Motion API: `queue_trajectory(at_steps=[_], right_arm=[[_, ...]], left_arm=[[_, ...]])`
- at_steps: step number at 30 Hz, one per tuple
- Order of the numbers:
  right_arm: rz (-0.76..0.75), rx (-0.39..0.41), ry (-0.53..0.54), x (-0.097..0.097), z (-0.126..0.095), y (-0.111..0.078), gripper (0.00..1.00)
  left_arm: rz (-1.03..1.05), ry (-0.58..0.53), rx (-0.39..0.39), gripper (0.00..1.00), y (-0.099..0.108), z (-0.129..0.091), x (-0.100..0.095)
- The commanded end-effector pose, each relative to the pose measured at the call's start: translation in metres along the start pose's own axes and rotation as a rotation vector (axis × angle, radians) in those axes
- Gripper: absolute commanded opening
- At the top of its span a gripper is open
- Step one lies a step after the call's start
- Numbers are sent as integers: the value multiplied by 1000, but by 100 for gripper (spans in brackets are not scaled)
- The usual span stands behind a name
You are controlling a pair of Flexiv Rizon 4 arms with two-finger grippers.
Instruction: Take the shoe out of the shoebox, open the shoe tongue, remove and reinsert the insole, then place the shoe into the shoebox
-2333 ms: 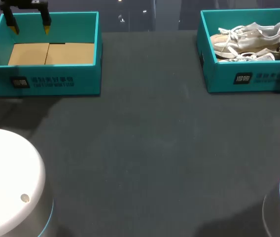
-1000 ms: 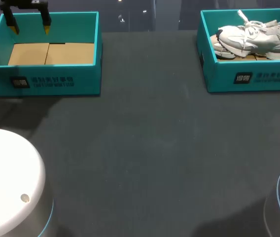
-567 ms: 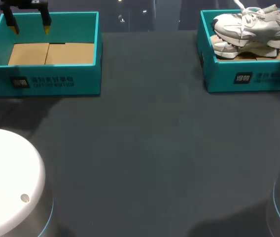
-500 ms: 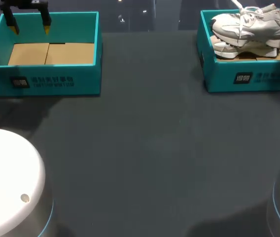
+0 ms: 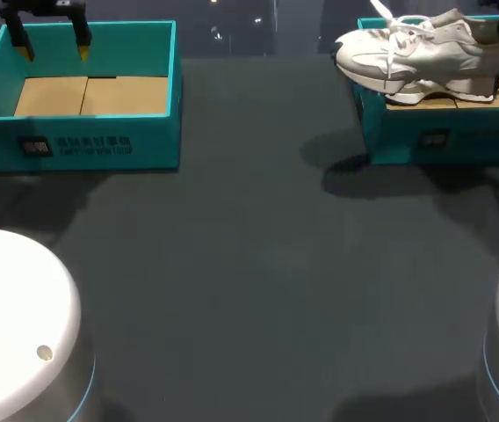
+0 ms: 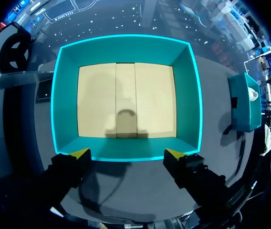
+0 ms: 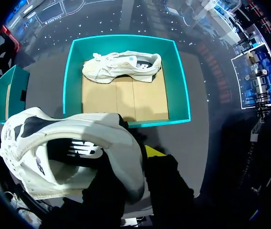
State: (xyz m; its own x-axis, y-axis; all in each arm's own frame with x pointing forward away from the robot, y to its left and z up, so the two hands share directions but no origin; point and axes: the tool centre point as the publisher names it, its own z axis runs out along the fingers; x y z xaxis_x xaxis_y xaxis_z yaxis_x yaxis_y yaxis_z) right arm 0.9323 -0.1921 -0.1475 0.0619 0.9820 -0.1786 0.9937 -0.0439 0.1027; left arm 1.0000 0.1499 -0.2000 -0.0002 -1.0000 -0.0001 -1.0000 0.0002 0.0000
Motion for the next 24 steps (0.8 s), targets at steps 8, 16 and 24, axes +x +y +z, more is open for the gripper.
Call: queue_trajectory(at_steps=[8, 16, 24], right_arm=[[43, -106, -67, 49, -14, -65, 0], [43, -106, -67, 49, -14, -65, 0], [15, -119, -113, 80, -15, -100, 0]], left_arm=[[0, 0, 0, 100, 0, 0, 0], [0, 0, 0, 100, 0, 0, 0], [0, 0, 0, 100, 0, 0, 0]])
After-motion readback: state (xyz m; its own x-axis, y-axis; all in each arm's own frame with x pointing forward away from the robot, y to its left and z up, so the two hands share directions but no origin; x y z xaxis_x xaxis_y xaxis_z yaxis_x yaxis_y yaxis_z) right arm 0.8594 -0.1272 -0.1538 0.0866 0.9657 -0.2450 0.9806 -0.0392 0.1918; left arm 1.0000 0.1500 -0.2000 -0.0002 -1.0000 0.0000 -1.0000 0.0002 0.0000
